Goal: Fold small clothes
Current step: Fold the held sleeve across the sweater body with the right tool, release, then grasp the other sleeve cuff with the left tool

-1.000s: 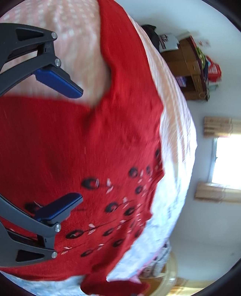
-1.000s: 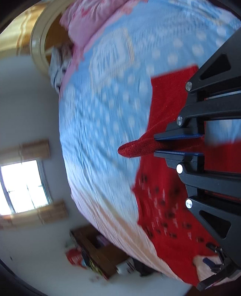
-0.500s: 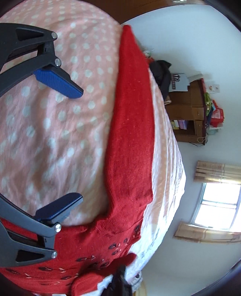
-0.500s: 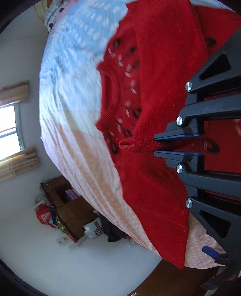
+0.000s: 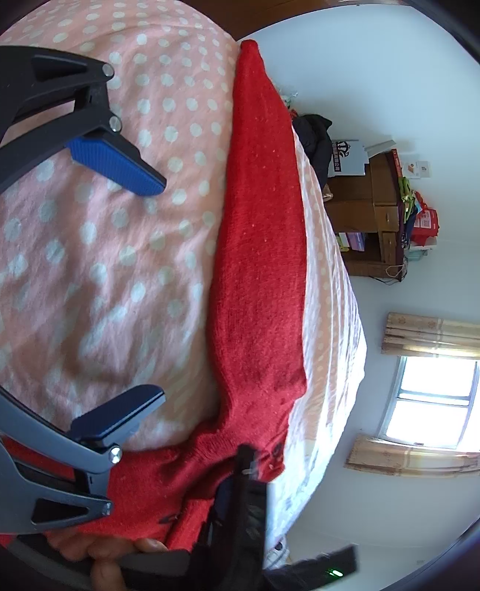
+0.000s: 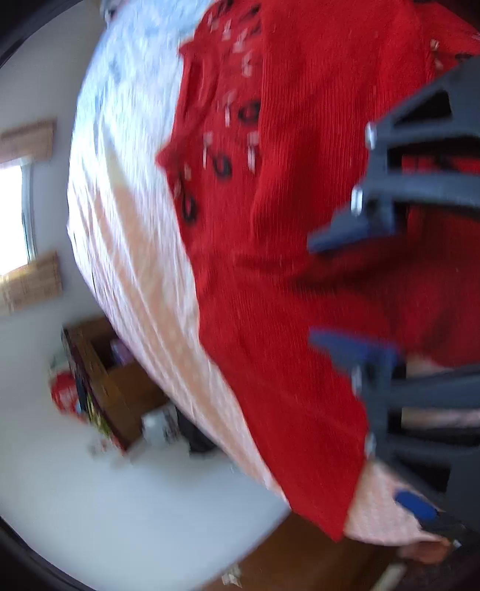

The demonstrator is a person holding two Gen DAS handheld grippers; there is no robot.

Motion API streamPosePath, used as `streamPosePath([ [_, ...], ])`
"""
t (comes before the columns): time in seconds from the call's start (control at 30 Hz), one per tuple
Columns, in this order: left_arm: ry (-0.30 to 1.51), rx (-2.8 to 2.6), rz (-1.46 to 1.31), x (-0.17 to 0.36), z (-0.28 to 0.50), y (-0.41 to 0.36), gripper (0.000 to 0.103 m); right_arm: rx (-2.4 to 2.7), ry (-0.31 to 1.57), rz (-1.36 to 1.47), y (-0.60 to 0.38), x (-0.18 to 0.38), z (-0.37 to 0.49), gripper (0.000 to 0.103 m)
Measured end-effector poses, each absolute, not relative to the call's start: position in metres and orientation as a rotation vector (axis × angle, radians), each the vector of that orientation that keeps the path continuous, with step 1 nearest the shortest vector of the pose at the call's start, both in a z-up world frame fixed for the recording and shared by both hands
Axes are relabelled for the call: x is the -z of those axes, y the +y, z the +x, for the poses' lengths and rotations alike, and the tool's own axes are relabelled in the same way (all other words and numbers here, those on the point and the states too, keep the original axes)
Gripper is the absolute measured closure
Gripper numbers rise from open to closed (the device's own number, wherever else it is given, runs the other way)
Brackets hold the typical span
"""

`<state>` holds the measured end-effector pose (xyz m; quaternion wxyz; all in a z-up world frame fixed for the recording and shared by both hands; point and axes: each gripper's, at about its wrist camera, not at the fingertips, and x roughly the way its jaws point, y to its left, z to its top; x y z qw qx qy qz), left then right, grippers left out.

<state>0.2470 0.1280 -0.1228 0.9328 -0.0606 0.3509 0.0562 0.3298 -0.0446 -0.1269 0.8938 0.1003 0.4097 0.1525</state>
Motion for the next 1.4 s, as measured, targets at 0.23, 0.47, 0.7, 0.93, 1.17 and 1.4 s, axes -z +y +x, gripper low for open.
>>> streamPosePath([
  [0.23,0.733,-0.148,-0.063,0.125,0.249,0.121,0.000,-0.354,0.763,0.302,-0.090,0.094,0.297,0.088],
  [0.47,0.730,-0.158,-0.051,0.127,0.249,0.118,0.000,-0.312,0.865,0.315,-0.090,0.131,0.298,0.088],
  [0.7,0.743,-0.157,-0.055,0.126,0.251,0.118,0.000,-0.313,0.839,0.043,-0.036,0.129,0.295,0.085],
  [0.93,0.729,-0.171,-0.174,0.098,0.239,0.153,0.000,-0.131,0.617,-0.037,-0.083,0.095,0.238,0.029],
  [1.17,0.637,-0.443,-0.465,0.066,0.248,0.274,0.000,-0.166,0.708,0.043,-0.113,0.130,0.246,0.029],
  [1.4,0.692,-0.504,-0.632,0.095,0.283,0.325,0.026,-0.160,0.683,-0.026,-0.100,0.141,0.242,0.029],
])
